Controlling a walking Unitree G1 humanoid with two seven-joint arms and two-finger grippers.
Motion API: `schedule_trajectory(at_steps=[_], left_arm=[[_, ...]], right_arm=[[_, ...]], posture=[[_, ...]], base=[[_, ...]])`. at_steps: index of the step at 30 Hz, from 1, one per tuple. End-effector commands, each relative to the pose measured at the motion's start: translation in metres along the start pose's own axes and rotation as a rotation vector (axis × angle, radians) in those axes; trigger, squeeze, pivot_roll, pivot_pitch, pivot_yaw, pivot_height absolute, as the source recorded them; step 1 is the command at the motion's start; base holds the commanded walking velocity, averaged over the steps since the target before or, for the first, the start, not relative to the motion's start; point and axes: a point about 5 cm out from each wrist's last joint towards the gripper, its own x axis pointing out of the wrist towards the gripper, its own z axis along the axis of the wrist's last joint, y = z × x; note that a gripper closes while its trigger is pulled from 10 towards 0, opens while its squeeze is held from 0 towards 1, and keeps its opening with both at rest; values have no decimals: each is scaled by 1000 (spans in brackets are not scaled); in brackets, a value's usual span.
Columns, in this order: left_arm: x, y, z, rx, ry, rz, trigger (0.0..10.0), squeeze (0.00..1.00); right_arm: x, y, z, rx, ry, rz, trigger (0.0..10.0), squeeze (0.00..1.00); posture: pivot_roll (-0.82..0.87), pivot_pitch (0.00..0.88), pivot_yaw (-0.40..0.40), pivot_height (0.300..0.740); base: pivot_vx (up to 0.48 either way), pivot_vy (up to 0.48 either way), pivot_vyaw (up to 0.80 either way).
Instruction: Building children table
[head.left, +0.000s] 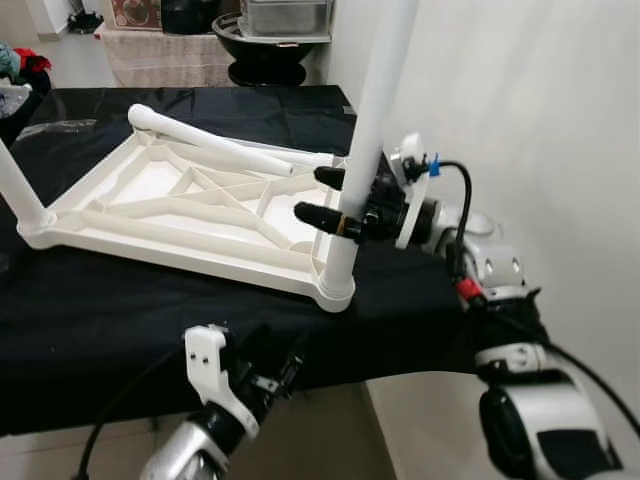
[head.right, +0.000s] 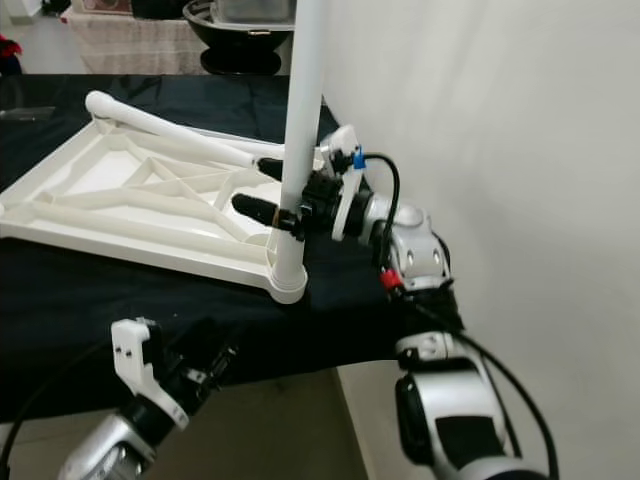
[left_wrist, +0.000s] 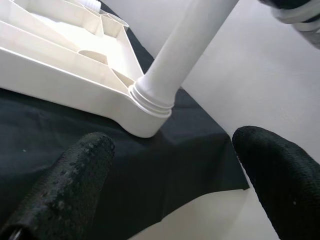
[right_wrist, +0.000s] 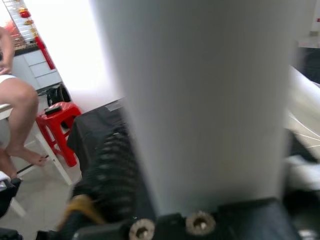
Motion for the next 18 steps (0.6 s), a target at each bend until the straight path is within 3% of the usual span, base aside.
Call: schedule_trajectory(at_steps=[1,10,11,12,13,14,15,17,18], left_arm=[[-4,-5,1,5,15,-5,10000,0],[-15,-17,7,-6,18,-14,10000,0],[-17,-20,7,-15,22,-16,10000,0],[-17,-20,7,-15,22,-16,10000,0],[-18,-20,7,-18,24,-16,10000,0],[-17,-19,6,-21,24,-15,10000,0],[-17,-19,6,-22,25,-13,10000,0],[-14,-16,6,-23,22,-12,10000,0],[-14,-16,6,-23,22,-12,10000,0]], right_arm=[[0,2,-1,-4,9,82,0,0],[-16,-7,1,-18,64,129,0,0],[-18,-10,-11,-54,152,-63,0,0],[-18,-10,-11,-54,152,-63,0,0],[-17,-10,-17,-67,187,-165,0,0],[-12,-9,-30,-88,235,-481,0,0],[-14,-7,-36,-106,262,-709,0,0],[-5,53,-61,49,305,-892,0,0],[-5,53,-61,49,305,-892,0,0]], posture=[[152,161,-102,740],[148,203,-103,740],[132,204,-129,740],[132,204,-129,740],[128,203,-134,740],[108,191,-143,740],[108,191,-143,740],[91,169,-145,740],[91,169,-145,740]], base=[[0,0,0],[0,0,0],[0,0,0],[0,0,0],[0,0,0],[0,0,0],[0,0,0],[0,0,0],[0,0,0]])
